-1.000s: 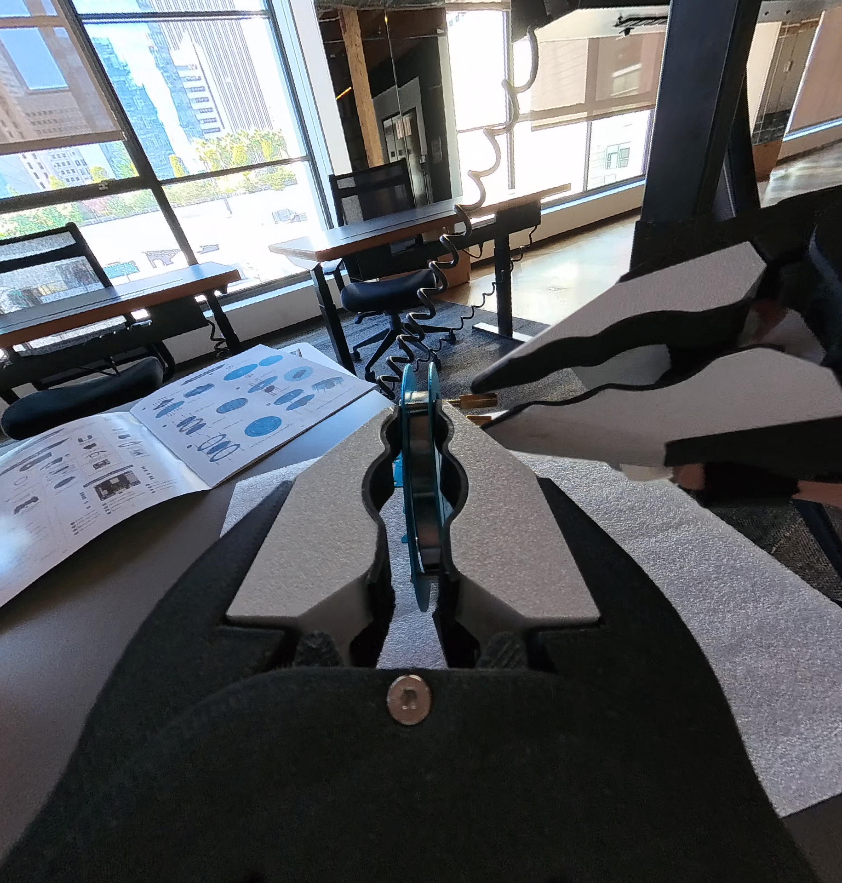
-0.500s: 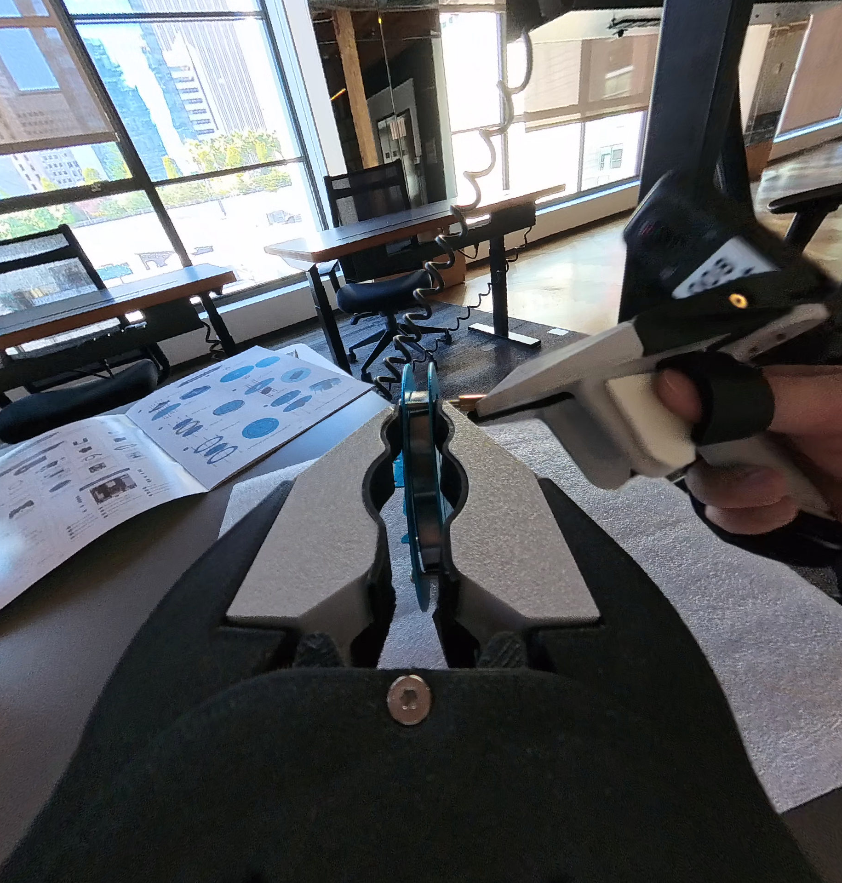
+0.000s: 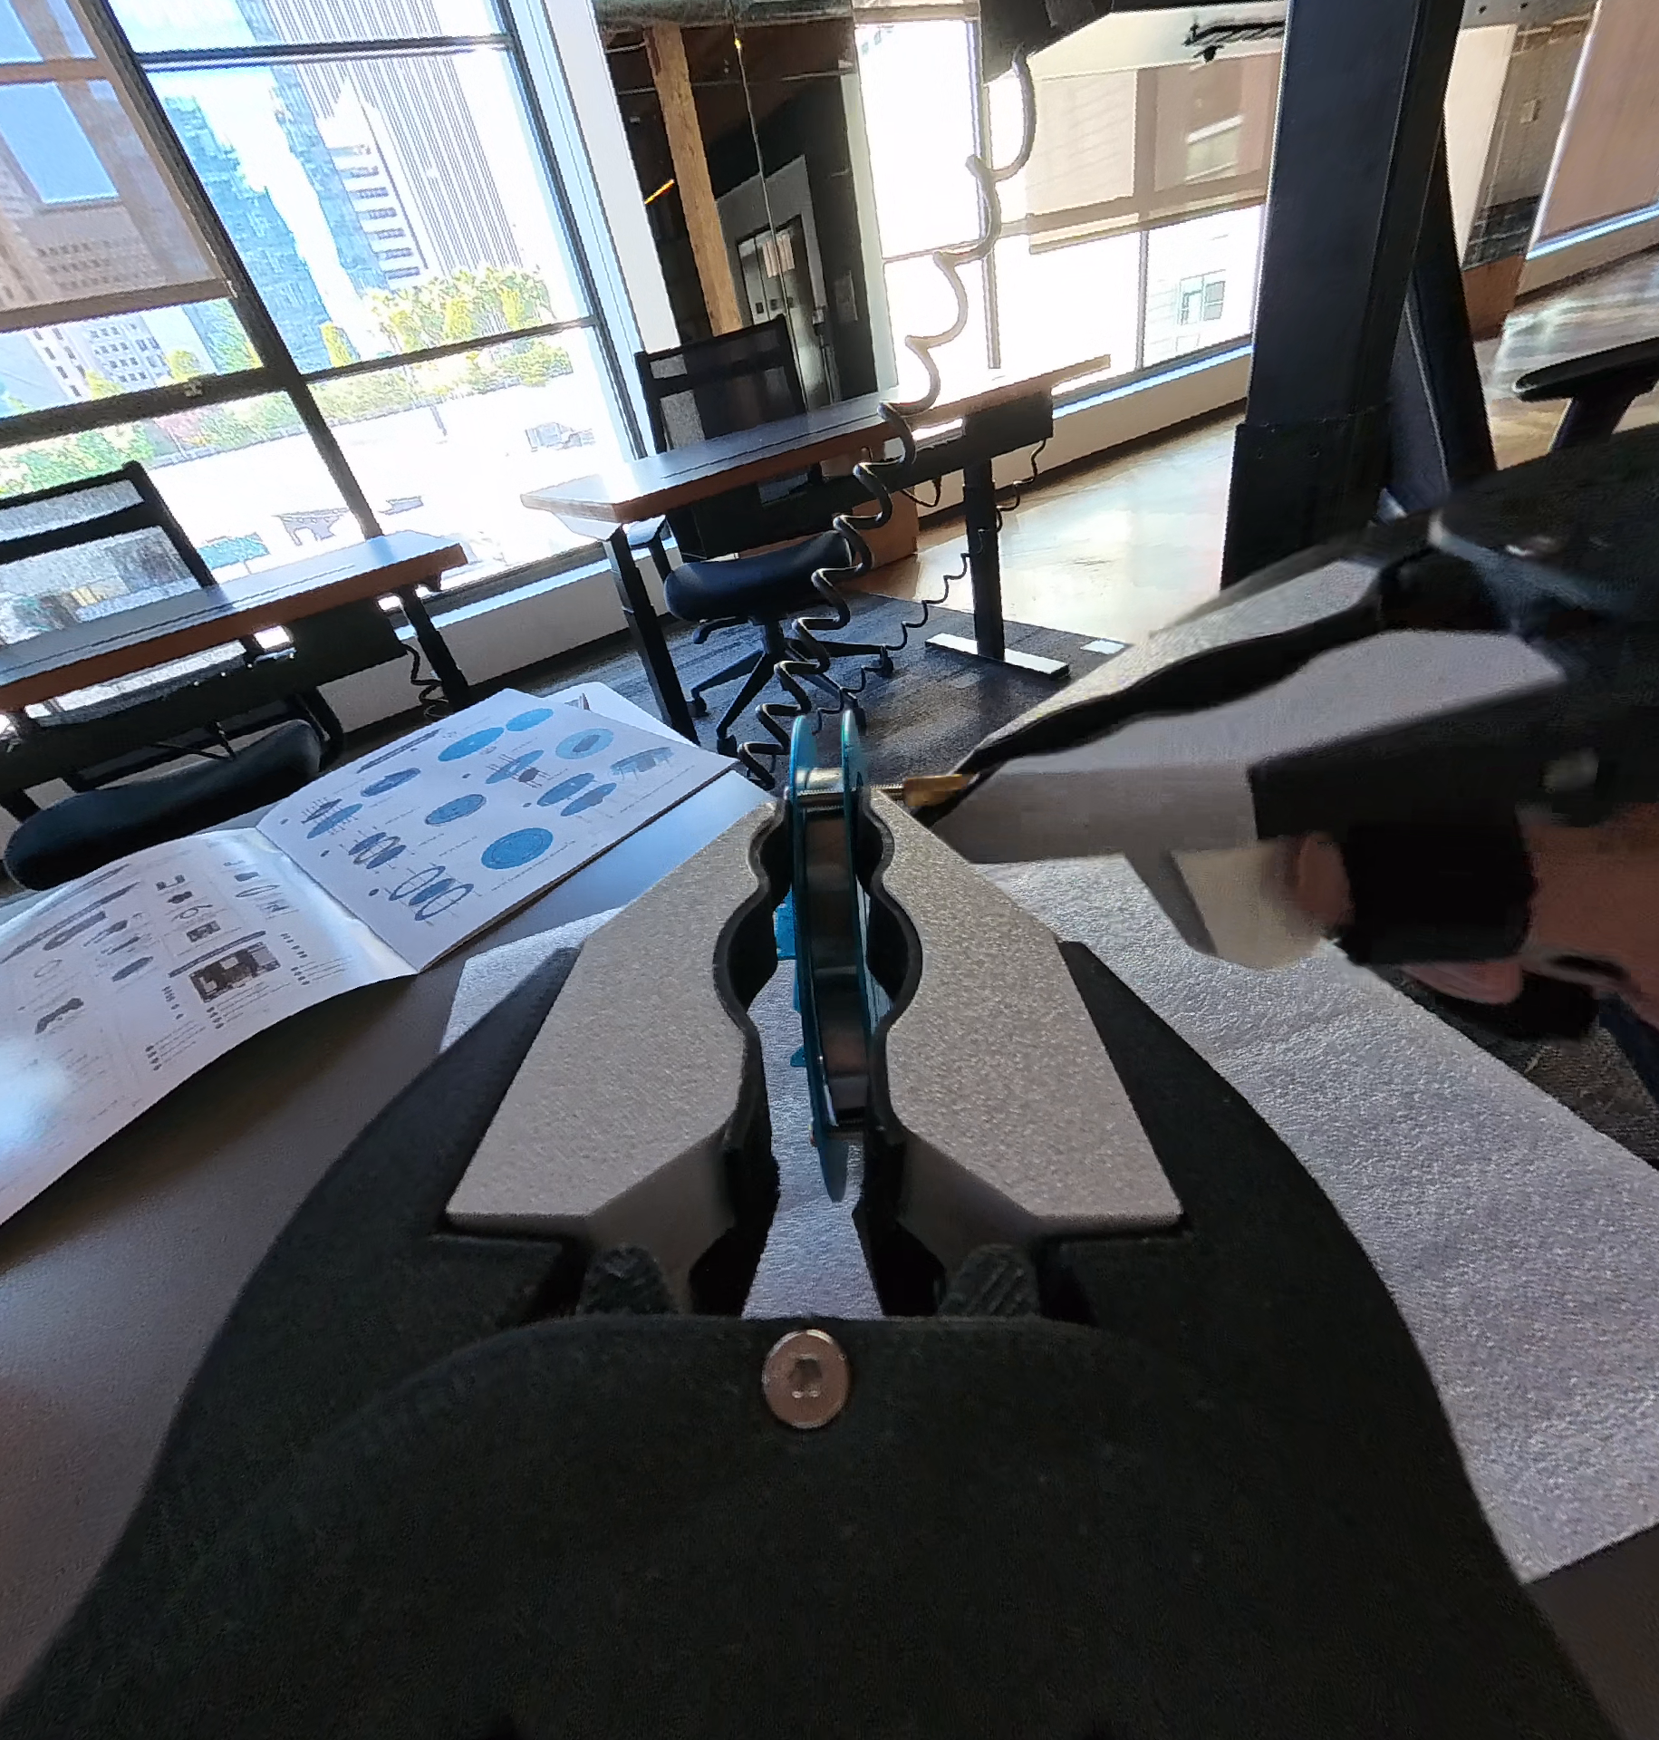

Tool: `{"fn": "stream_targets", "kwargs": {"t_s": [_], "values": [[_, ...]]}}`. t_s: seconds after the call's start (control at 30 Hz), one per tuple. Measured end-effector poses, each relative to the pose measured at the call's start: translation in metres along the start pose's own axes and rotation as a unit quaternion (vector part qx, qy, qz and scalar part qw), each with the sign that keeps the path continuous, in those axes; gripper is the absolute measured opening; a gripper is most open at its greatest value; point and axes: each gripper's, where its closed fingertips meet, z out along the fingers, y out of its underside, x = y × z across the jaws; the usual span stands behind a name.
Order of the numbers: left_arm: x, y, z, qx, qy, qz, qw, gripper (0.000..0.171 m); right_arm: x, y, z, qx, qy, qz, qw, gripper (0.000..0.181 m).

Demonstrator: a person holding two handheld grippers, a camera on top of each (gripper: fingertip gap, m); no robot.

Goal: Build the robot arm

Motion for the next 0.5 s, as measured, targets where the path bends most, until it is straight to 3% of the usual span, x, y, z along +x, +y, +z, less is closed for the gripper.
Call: {"fn": "stream_targets", "kwargs": {"t_s": [0.03, 0.1, 0.13, 0.17, 0.23, 0.3, 0.4, 0.5], "values": [[0.000, 0.000, 0.000, -0.001, -0.003, 0.003, 1.000, 0.010, -0.002, 0.000, 0.001, 0.001, -0.045, 0.106, 0.993, 0.003], [-0.001, 0.000, 0.000, 0.000, -0.002, 0.000, 1.000, 0.010, -0.008, -0.004, -0.001, 0.003, -0.152, 0.322, 0.935, 0.002], [0.000, 0.000, 0.000, 0.000, 0.000, -0.001, 1.000, 0.010, -0.010, -0.005, -0.002, 0.006, -0.191, 0.380, 0.905, 0.003], [0.001, 0.000, 0.000, 0.000, 0.002, 0.002, 1.000, 0.010, -0.010, -0.004, -0.004, 0.016, -0.208, 0.385, 0.899, 0.003], [0.004, 0.000, 0.001, -0.001, 0.003, 0.014, 1.000, 0.011, -0.004, 0.000, -0.005, 0.032, -0.168, 0.290, 0.942, 0.009], [0.004, 0.000, 0.001, -0.001, -0.001, 0.018, 1.000, 0.010, 0.006, -0.004, -0.009, 0.049, -0.078, 0.134, 0.987, 0.017], [0.001, 0.000, 0.000, -0.001, 0.001, 0.002, 1.000, 0.010, 0.010, -0.018, -0.017, 0.063, 0.026, -0.058, 0.996, 0.009], [0.001, 0.000, 0.000, -0.001, 0.001, 0.002, 1.000, 0.011, 0.001, -0.016, -0.011, 0.025, 0.025, -0.093, 0.995, 0.011]]}}
